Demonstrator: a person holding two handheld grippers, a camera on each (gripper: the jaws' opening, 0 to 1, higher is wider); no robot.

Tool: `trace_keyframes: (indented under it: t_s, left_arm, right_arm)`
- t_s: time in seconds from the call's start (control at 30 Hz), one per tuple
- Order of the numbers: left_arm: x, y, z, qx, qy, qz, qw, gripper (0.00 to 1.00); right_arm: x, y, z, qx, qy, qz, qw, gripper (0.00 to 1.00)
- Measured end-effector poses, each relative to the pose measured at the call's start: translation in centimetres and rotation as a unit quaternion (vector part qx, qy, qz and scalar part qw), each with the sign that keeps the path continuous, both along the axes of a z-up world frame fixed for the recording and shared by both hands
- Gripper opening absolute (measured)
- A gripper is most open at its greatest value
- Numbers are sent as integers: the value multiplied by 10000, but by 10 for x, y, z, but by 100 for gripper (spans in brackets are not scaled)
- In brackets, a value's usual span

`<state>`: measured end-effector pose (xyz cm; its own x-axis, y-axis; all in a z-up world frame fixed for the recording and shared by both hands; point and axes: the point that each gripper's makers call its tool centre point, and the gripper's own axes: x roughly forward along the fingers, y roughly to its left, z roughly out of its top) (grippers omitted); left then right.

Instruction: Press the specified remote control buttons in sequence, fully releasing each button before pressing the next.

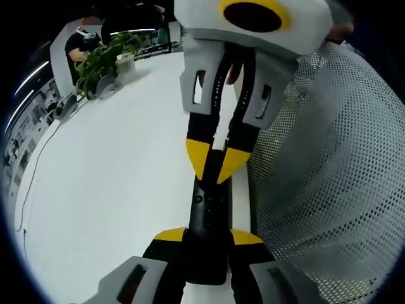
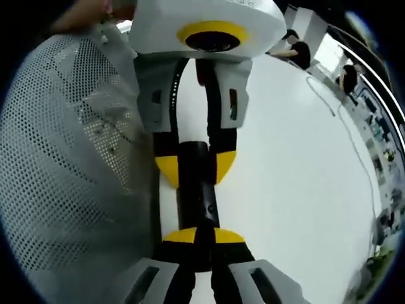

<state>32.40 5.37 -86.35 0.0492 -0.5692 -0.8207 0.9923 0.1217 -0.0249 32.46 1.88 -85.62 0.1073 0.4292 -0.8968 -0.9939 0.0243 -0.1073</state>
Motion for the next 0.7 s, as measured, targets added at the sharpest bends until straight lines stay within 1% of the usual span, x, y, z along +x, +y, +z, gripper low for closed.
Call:
trace_keyframes:
  t_s: [0.03,0.07,0.2,0.43,0.6,0.7]
  left_arm:
    - [0,0,0,0,-2,-1,10000,25]
    - [0,0,0,-2,-2,2,10000,25]
    - [1,0,0,-31,18,54,10000,25]
    - [1,0,0,-34,32,50,10000,25]
    - [1,0,0,-47,32,56,10000,25]
    - [2,0,0,-37,30,52,10000,25]
  right_arm:
    - [0,0,0,42,-88,51,9999,4]
    - [-1,-1,0,75,-100,59,9999,4]
    - [2,1,1,111,41,-8,9999,4]
    - [1,3,1,186,96,-64,9998,3]
    - [2,3,1,116,90,-76,9999,3]
    - [2,4,0,1,105,-48,9999,3]
